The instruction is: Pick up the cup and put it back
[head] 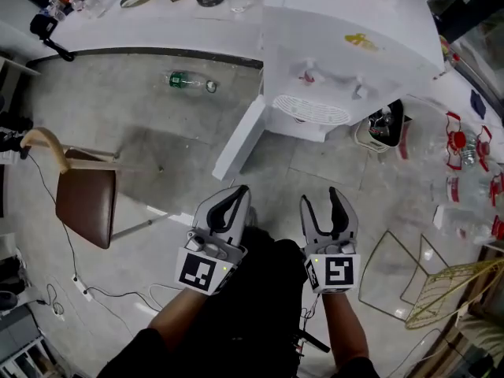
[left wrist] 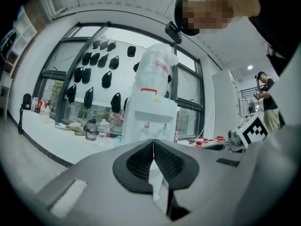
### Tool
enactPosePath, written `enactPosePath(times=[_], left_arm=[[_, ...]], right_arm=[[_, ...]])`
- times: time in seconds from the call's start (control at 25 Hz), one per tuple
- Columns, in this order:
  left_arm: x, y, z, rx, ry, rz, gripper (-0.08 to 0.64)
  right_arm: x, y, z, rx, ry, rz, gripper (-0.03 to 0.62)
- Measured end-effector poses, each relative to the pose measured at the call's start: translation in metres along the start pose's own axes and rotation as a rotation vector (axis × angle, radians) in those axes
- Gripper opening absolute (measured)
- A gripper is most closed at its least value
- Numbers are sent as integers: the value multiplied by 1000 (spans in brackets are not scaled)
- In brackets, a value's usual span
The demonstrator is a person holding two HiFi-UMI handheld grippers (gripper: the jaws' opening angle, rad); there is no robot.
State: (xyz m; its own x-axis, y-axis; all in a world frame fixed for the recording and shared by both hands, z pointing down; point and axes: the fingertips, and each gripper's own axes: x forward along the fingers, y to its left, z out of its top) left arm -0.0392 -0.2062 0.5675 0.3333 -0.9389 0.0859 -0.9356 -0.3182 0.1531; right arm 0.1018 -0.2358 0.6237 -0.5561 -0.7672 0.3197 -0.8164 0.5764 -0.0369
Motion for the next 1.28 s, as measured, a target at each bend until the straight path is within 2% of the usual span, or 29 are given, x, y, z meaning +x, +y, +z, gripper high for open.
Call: enactPosePath(times=[0.16,0.28,0.36,0.48,0.68,0.92,1.28], left_arm=[[22,17,-37,39,-46,-14,7],[30,28,-57,63,-83,-20,8],[32,31,-69,74,-81,-21,8],[32,33,-86,96,-75,-34,7],[37,32,-89,113,-115,-36,8],[64,35,-92,142,-101,-37,8],[116,52,-115,167,-71,-79,8]], right_arm=[[32,-16,-52,12,-25,-8,227],[54,-25,-83,-29,-52,-24,225],[65,-29,-103,-58,-57,-28,225],[79,-35,-127,-43,-66,-25,225],[100,-37,-153,-5,-70,-19,227],[134,-50,-176,3,-34,-24,227],[214,-84,-221,18,54,-98,240]])
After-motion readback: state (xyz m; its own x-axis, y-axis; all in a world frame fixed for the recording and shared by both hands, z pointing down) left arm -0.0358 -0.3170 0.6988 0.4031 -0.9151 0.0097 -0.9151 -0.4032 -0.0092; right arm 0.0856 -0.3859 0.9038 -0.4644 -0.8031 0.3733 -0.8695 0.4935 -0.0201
